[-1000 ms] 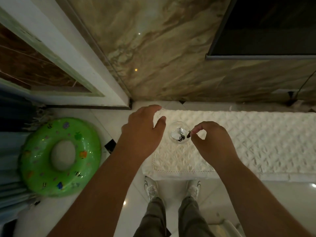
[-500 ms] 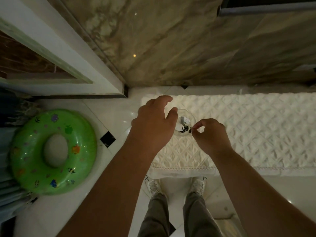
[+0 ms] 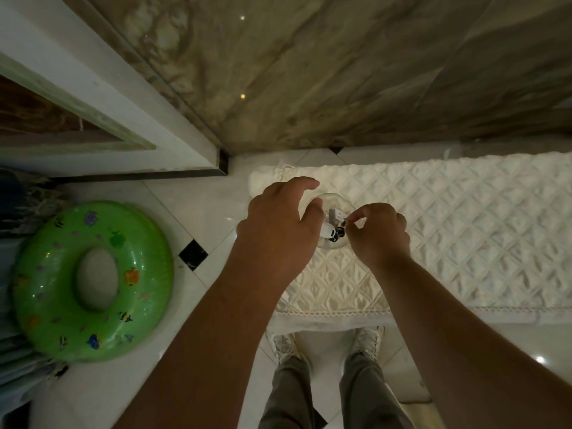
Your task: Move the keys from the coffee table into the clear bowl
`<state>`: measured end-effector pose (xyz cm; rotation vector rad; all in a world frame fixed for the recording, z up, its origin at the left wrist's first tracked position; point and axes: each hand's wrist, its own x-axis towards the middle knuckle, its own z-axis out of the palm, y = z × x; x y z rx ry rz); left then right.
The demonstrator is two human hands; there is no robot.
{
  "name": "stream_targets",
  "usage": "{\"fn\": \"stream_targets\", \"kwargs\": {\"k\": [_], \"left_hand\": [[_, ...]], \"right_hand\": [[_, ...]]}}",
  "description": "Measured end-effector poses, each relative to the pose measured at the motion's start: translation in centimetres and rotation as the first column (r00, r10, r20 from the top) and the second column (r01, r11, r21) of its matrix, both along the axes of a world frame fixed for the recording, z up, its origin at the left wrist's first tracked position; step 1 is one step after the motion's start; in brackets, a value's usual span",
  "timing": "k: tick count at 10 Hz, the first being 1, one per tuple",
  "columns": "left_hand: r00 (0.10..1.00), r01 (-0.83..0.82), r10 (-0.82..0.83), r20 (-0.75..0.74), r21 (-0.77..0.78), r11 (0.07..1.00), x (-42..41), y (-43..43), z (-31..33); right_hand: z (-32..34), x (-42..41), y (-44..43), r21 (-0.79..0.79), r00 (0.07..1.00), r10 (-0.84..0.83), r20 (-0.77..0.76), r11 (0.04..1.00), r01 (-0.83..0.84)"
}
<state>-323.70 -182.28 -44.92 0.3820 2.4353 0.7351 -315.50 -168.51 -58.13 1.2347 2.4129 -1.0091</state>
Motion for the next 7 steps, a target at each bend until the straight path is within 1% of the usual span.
{"fn": "stream_targets", "kwargs": {"k": [2,4,5,6,7], "left_hand": [[1.000,-0.004,0.004,-0.011,0.004,1.000,-0.2,0.2,-0.5],[0.999,-0.043,0.043,-0.009,0.044,0.998,-0.6,0.6,-0.2],[0.998,-0.057,0.057,0.000,0.075,0.996,-0.8,0.9,0.5],[0.997,-0.082,0.083,0.000,0.154,0.985,-1.1,1.3,2.1],[0.995,-0.099,0.104,-0.012,0.210,0.973,-1.6,1.4,4.3]], "right_hand": [[-0.7,-0.3,0.0,-0.045,1.000,-0.013,0.015,0.999,0.013],[1.1,-0.8,0.6,-0.092,1.000,0.001,0.005,0.996,0.000],[3.0,-1.0,1.3,-0.134,0.999,0.009,-0.036,0.991,-0.014],[5.5,-1.2,2.2,-0.133,0.998,0.030,-0.064,0.990,-0.038],[8.5,-1.5,2.6,-0.184,0.993,-0.034,-0.117,0.983,0.012]]}}
